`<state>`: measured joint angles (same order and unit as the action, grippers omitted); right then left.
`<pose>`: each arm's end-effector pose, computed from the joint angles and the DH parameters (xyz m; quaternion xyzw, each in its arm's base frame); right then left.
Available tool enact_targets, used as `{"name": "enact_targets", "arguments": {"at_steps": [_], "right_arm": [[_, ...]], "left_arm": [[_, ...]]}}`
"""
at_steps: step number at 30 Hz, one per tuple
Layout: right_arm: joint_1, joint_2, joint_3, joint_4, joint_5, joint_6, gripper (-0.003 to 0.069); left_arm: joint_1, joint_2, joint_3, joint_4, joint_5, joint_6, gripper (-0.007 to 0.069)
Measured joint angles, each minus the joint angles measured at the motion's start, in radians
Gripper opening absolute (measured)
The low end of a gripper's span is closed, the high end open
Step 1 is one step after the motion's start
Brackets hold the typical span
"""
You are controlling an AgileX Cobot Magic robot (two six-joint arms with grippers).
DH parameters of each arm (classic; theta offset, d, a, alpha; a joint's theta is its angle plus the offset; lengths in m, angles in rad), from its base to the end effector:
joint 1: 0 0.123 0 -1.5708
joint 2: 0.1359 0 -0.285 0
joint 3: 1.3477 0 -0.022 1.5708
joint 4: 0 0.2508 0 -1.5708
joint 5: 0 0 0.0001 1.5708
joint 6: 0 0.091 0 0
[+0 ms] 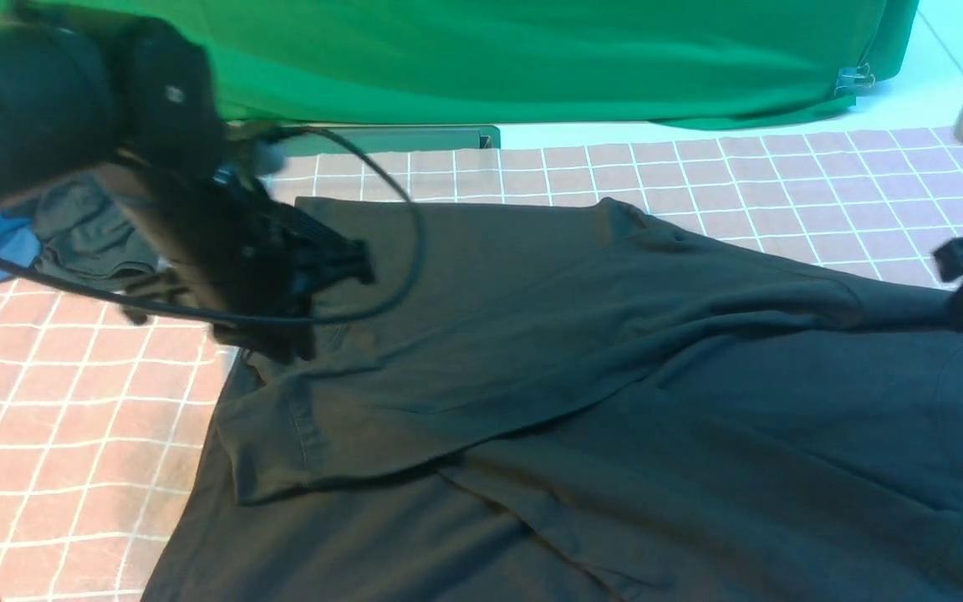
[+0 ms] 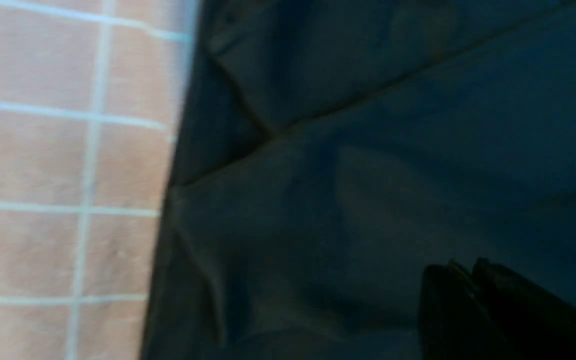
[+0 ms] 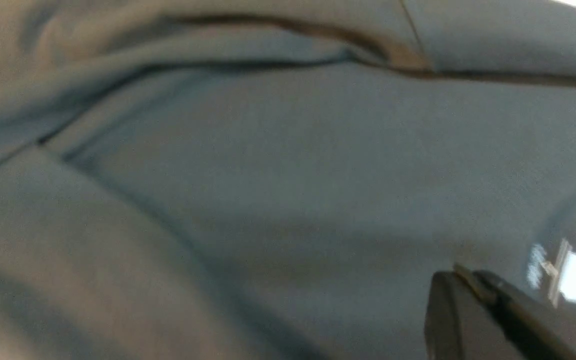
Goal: Fold a long-sleeved shirt over a pink coffee tablecloth.
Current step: 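Grasp the near edge of the shirt at its hem and shoulder corners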
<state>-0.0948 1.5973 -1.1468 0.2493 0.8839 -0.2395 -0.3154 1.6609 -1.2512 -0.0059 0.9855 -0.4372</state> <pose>0.3182 -0.0128 0.2514 -0.0086 0.9812 0.0795 0.1755 0.3157 -0.1035 0.2542 -0.0616 0.9895 -0.0506 0.1209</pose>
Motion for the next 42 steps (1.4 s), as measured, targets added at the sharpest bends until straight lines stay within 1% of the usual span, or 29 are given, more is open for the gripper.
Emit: {"name": "enact_targets", "arguments": {"at_steps": [2,5,6,7,8,9,18,25,33,35,36,37,38,39,42], "right_arm": [[0.0,0.062,-0.004,0.011,-0.049,-0.001,0.0106],[0.0,0.154,-0.005,0.028,-0.134,-0.002,0.021],[0.0,0.164,-0.005,0.029,-0.142,-0.002,0.0216],[0.0,0.201,-0.012,0.038,-0.177,-0.004,0.0262],[0.0,0.205,-0.013,0.039,-0.181,-0.004,0.0265],[0.0,0.239,-0.024,0.043,-0.212,-0.004,0.0285],[0.0,0.365,-0.098,0.049,-0.307,-0.021,0.0297],[0.0,0.384,-0.117,0.056,-0.404,-0.027,0.03],[0.0,0.384,-0.154,0.056,-0.43,-0.053,0.0307],[0.001,0.384,-0.155,0.056,-0.418,-0.053,0.0336],[0.003,0.384,-0.155,0.056,-0.412,-0.054,0.0365],[0.004,0.384,-0.155,0.056,-0.411,-0.055,0.0365],[0.011,0.384,-0.155,0.056,-0.411,-0.06,0.0406],[0.019,0.384,-0.155,0.056,-0.412,-0.071,0.0428],[0.045,0.386,-0.156,0.055,-0.429,-0.089,0.0455]], "left_arm": [[-0.008,0.037,0.009,-0.009,-0.025,0.0,0.0017],[-0.011,0.111,0.014,-0.008,-0.046,0.0,0.0011],[-0.011,0.115,0.014,-0.008,-0.046,0.0,0.0011],[-0.011,0.153,0.015,-0.006,-0.06,0.0,0.0011],[-0.011,0.156,0.015,-0.006,-0.06,0.0,0.0011],[-0.011,0.181,0.016,-0.006,-0.078,0.0,0.0011],[-0.011,0.248,0.015,-0.006,-0.11,0.001,0.0012],[-0.011,0.249,0.015,-0.006,-0.12,0.001,0.0013],[-0.011,0.249,0.015,-0.006,-0.124,0.001,0.0013],[-0.011,0.249,0.015,-0.006,-0.124,0.001,0.0013],[-0.011,0.25,0.015,-0.006,-0.124,0.001,0.0013],[-0.011,0.25,0.015,-0.006,-0.124,0.001,0.0013],[-0.011,0.25,0.015,-0.006,-0.124,0.001,0.0013],[-0.011,0.25,0.015,-0.006,-0.124,0.002,0.0013],[-0.011,0.25,0.015,-0.008,-0.124,0.002,0.0013]]}}
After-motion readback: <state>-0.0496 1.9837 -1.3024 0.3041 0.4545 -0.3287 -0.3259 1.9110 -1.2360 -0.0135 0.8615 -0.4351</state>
